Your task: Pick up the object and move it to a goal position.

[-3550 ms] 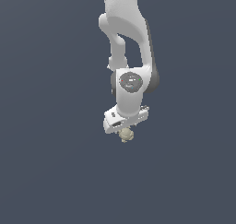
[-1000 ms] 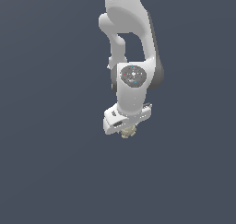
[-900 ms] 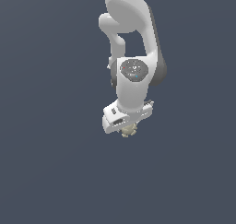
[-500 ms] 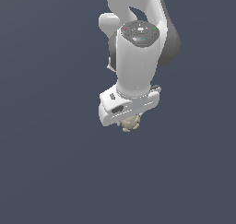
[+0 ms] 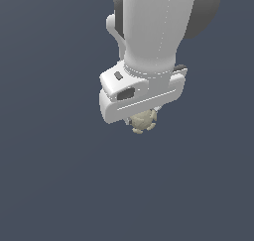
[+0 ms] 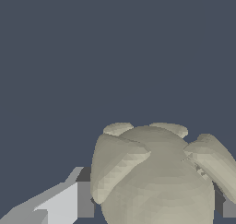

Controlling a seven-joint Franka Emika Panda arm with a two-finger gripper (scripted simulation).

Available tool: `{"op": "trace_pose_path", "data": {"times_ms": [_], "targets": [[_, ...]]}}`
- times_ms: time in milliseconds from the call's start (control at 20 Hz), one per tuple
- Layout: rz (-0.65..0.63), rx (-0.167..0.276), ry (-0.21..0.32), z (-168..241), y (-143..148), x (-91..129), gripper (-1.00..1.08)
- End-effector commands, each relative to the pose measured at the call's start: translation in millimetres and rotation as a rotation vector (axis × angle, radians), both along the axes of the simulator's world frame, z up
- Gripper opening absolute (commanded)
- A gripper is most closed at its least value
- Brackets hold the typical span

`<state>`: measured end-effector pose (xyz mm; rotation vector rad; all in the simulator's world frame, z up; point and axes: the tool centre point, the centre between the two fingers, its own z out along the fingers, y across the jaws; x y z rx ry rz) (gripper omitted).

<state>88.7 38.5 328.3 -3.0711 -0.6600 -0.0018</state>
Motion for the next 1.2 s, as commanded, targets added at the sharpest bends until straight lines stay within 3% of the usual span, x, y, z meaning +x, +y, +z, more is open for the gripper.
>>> {"op": "trace_pose_path", "data": {"times_ms": [0,500,1150], "targets": [[0.0,0.0,0.001,18,0,4,-1.0],[-0.001,0.0,0.001,64,-1,16,-1.0],[-0.001,-0.001,0.001,78,-1,21,-1.0]]}}
